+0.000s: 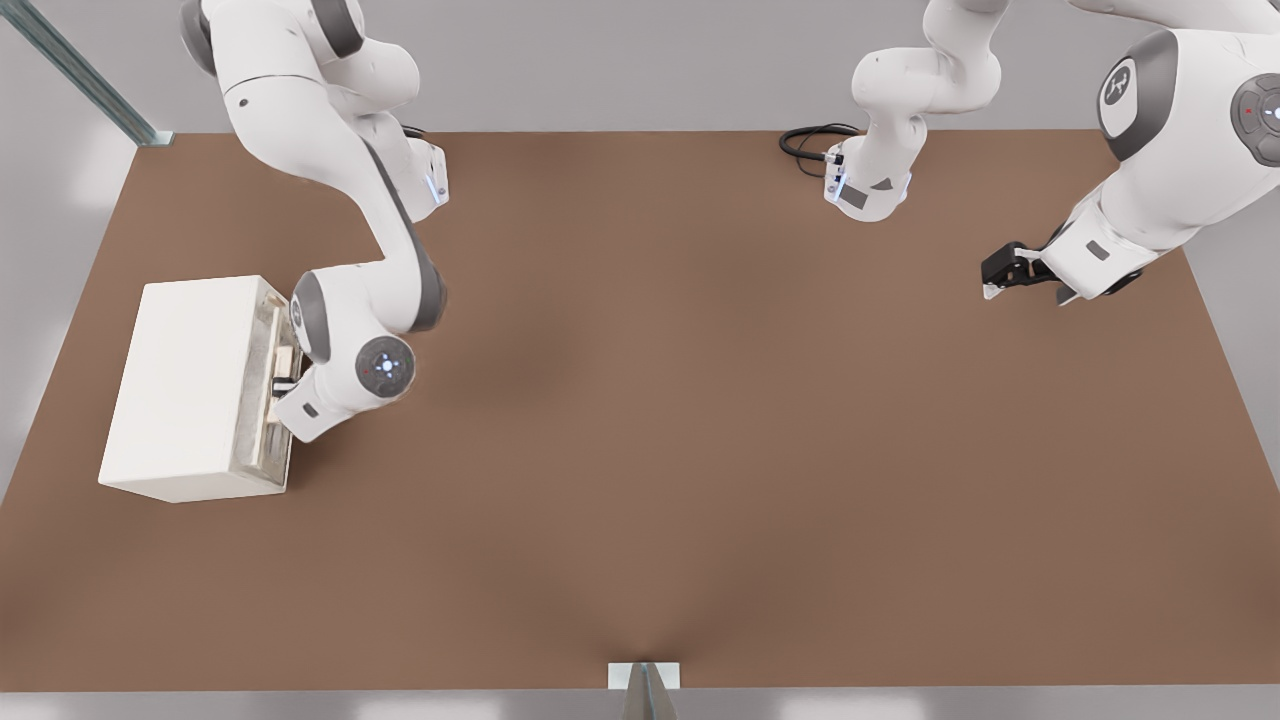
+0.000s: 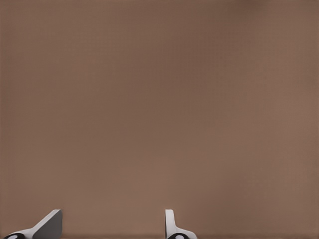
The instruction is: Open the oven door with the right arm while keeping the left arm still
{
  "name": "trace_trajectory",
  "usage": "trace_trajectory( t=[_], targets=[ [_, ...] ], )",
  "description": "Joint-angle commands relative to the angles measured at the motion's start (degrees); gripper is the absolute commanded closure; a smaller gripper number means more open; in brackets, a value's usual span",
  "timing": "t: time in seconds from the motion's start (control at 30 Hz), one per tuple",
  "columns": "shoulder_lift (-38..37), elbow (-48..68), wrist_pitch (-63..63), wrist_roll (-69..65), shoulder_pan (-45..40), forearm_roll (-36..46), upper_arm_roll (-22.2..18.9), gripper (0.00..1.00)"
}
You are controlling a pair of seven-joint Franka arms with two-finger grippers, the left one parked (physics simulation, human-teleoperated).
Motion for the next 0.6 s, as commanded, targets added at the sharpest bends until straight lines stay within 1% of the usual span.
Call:
trace_trajectory(
  t=[0.0,0.03,0.07,0.13,0.17,0.23,0.33,0.4,0.57],
  targets=[
    [-0.1,6.6,-5.0,-6.2,-3.3,26.4,-0.3,0.0],
    [-1.0,8.2,-4.5,-6.2,-4.1,29.3,-0.3,0.0],
    [-4.5,8.3,-5.5,-6.3,-4.5,30.5,-0.3,0.0],
    [-11.2,7.1,-8.9,-8.6,-4.5,30.8,-0.3,0.0],
    [-12.4,6.5,-9.1,-10.0,-4.5,30.9,-0.3,0.0],
    [-14.3,4.9,-9.4,-11.7,-4.6,31.4,-0.5,0.0],
    [-15.1,4.0,-8.8,-16.3,-6.1,30.9,-0.8,0.0],
    [-17.9,-1.0,-5.9,-20.2,-8.6,30.5,-0.8,0.0],
    [-17.8,-1.0,-5.8,-20.9,-9.3,30.1,-1.0,0.0]
  ],
)
